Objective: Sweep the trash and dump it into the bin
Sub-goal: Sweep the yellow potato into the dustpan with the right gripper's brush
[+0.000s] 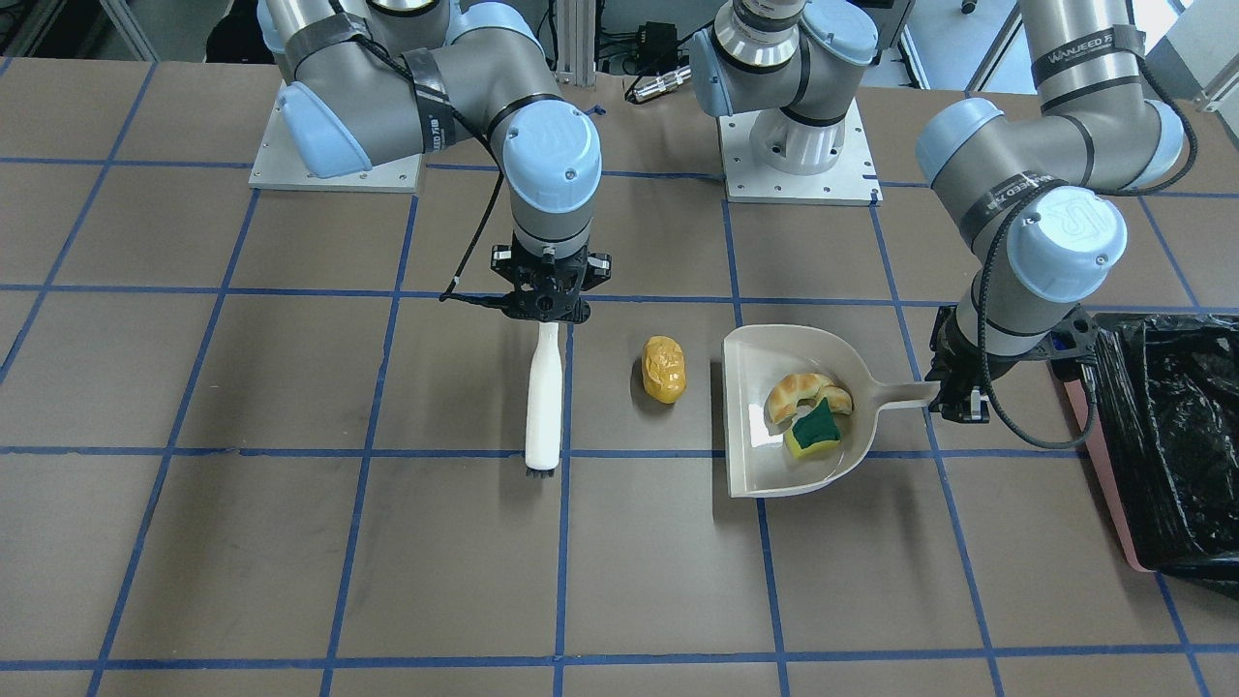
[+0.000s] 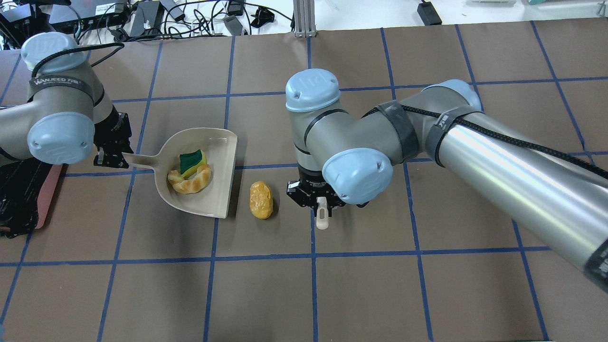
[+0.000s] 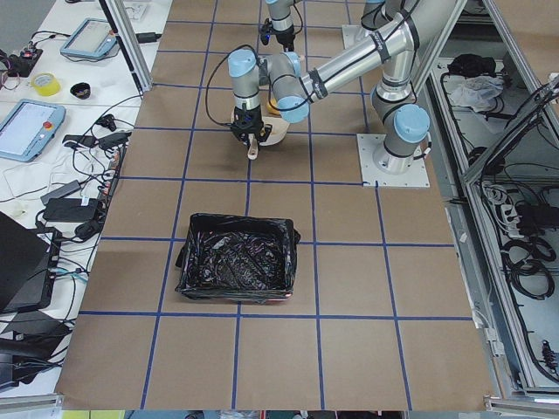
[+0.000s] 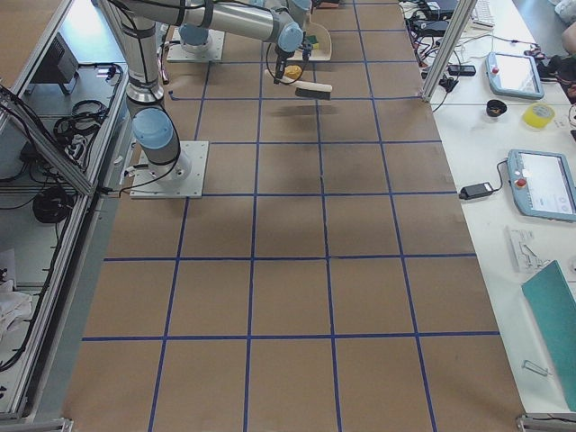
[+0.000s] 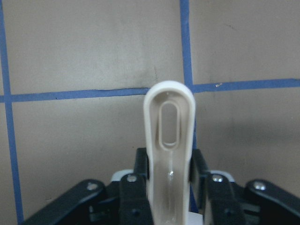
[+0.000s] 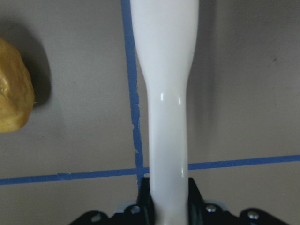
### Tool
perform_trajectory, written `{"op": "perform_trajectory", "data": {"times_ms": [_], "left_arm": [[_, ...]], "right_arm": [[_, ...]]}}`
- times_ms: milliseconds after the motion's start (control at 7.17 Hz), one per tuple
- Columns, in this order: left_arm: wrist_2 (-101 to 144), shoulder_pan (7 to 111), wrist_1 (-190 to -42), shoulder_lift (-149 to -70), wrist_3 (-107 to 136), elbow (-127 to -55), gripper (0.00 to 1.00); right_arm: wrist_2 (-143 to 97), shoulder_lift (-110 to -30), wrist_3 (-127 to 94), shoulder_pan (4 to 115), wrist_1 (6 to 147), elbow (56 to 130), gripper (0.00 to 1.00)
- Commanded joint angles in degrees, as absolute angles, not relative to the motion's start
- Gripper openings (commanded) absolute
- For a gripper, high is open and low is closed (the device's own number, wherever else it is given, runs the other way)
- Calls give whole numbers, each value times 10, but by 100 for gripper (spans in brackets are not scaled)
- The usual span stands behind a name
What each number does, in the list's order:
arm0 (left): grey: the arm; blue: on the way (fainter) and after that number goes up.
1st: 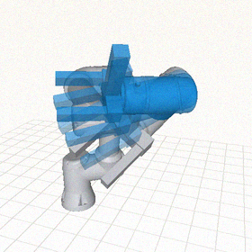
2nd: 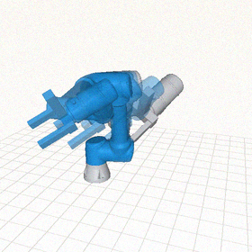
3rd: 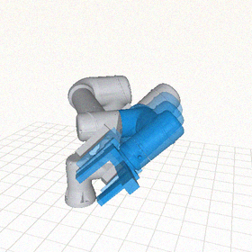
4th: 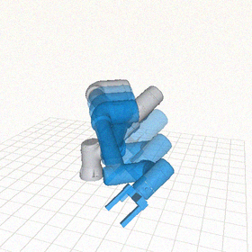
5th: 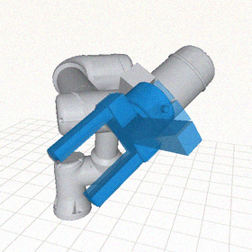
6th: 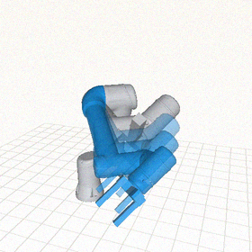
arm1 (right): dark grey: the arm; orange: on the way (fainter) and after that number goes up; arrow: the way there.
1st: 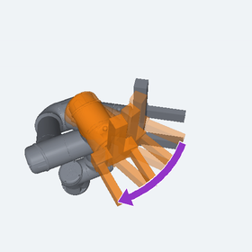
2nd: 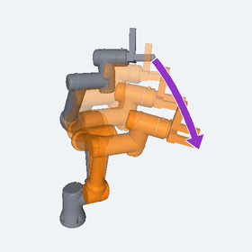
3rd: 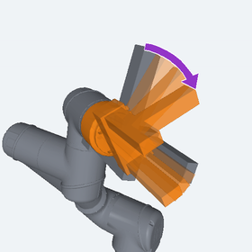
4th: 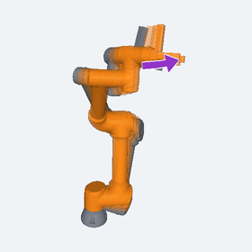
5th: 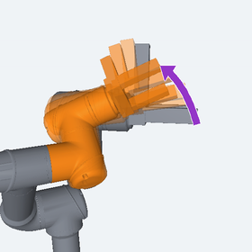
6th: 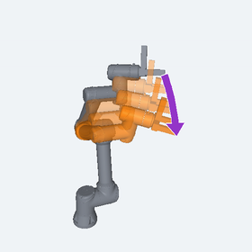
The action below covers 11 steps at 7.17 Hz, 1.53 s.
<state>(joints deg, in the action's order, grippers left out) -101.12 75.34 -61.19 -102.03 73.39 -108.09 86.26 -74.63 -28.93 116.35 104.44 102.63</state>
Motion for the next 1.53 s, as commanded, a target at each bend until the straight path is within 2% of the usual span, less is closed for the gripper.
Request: {"op": "perform_trajectory", "data": {"times_ms": [0,558,837,1116,1395], "left_arm": [[-1033,759,-604,-1035,786,-1090,0],[-1035,835,-609,-1020,832,-1115,0],[-1034,839,-608,-1013,831,-1156,0],[-1029,838,-599,-1017,826,-1150,0],[-1023,849,-599,-1027,834,-1143,0]], "right_arm": [[860,-745,-337,1188,1088,1071,0],[846,-752,-408,1265,1100,1075,0],[846,-745,-442,1288,1126,1075,0],[845,-743,-451,1288,1142,1075,0],[783,-728,-473,1288,1216,1074,0]]}}
